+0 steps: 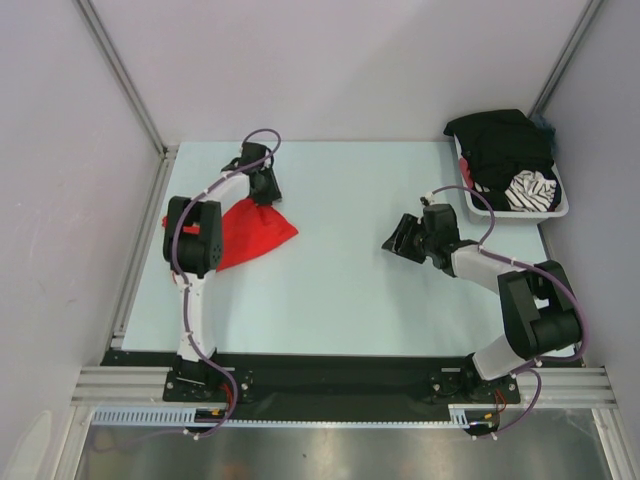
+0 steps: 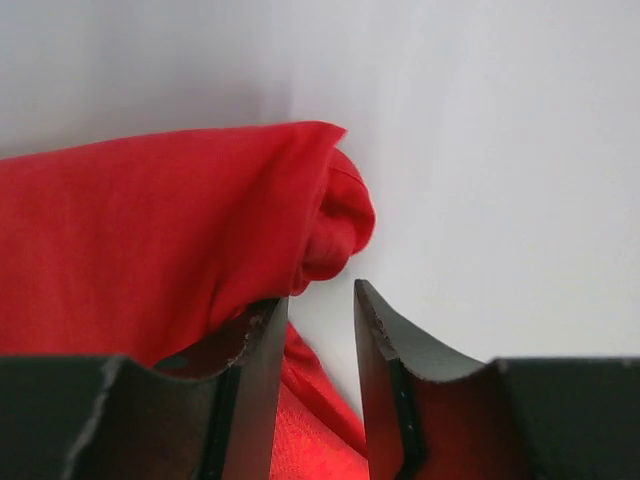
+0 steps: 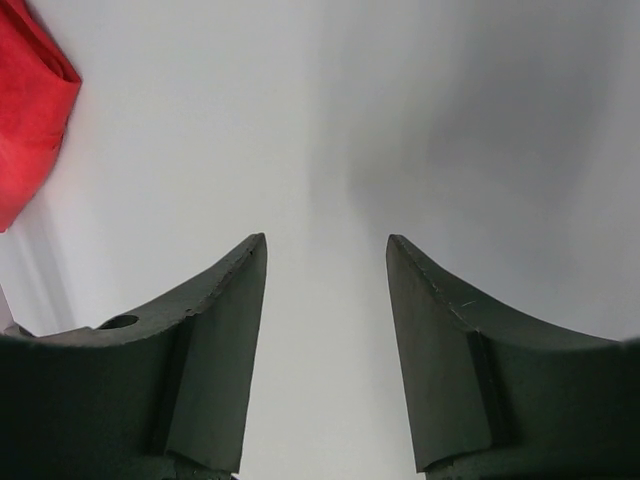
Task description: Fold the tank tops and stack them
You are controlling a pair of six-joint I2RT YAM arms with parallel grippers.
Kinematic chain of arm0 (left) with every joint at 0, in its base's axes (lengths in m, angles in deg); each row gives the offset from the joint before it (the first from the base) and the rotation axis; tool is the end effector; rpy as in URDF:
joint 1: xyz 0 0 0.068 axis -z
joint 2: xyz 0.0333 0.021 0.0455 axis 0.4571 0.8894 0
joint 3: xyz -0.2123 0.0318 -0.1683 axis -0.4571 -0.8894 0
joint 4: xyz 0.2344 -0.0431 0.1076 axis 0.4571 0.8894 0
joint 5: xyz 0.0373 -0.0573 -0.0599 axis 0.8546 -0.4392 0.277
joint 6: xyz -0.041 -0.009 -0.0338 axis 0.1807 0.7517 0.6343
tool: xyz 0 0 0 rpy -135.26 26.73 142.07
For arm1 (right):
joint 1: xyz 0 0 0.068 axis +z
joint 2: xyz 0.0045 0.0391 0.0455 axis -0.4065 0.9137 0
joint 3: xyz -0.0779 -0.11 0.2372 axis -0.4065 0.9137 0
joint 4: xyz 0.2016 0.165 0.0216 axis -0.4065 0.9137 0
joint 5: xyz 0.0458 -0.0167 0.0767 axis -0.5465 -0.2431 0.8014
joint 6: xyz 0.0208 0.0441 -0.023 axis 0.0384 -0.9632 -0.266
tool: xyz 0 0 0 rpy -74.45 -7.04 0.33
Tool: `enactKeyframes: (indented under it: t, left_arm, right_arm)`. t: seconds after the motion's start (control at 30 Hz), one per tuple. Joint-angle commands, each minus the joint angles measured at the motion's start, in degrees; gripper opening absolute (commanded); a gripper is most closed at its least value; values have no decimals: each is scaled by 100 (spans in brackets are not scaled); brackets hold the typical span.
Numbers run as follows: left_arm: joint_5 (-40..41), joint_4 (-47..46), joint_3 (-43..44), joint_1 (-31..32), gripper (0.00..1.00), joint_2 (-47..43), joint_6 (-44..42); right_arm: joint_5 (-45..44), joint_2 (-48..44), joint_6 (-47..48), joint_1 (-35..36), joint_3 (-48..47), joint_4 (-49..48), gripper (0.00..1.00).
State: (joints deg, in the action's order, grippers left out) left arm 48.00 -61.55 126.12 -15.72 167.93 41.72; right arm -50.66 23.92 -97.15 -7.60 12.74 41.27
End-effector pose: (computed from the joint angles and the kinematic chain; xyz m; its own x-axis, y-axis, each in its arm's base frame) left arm 0.4798 -0.0978 0.1598 -0.8011 -0.3027 -0.5163 -0.1792 0.9444 -0.2755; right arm 0.2918 0.0940 0.1731 -0.7678 0.3365 -0.5451 -0.0138 0.8421 0.5392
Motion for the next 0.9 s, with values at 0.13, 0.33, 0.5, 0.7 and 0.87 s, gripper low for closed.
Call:
enactKeyframes:
  t: [0.13, 0.33, 0.5, 0.7, 0.87]
  left_arm:
    - [-713, -21, -533, 257, 51, -622, -525]
    - [-905, 84, -704, 416, 57, -1106, -859]
    - [-1004, 409, -492, 539, 60, -1536, -1184]
    - [-759, 944, 157, 179, 63, -1547, -1465]
    - [277, 1769, 1413, 152, 66, -844, -2193]
  right_arm:
    - [8, -157, 12, -56, 27, -245, 56]
    - [104, -69, -23, -65, 53, -333, 56]
    - [140, 19, -32, -65, 44, -368, 56]
    - [166, 98, -23, -65, 36, -377, 56]
    - [192, 116, -23, -65, 27, -394, 56]
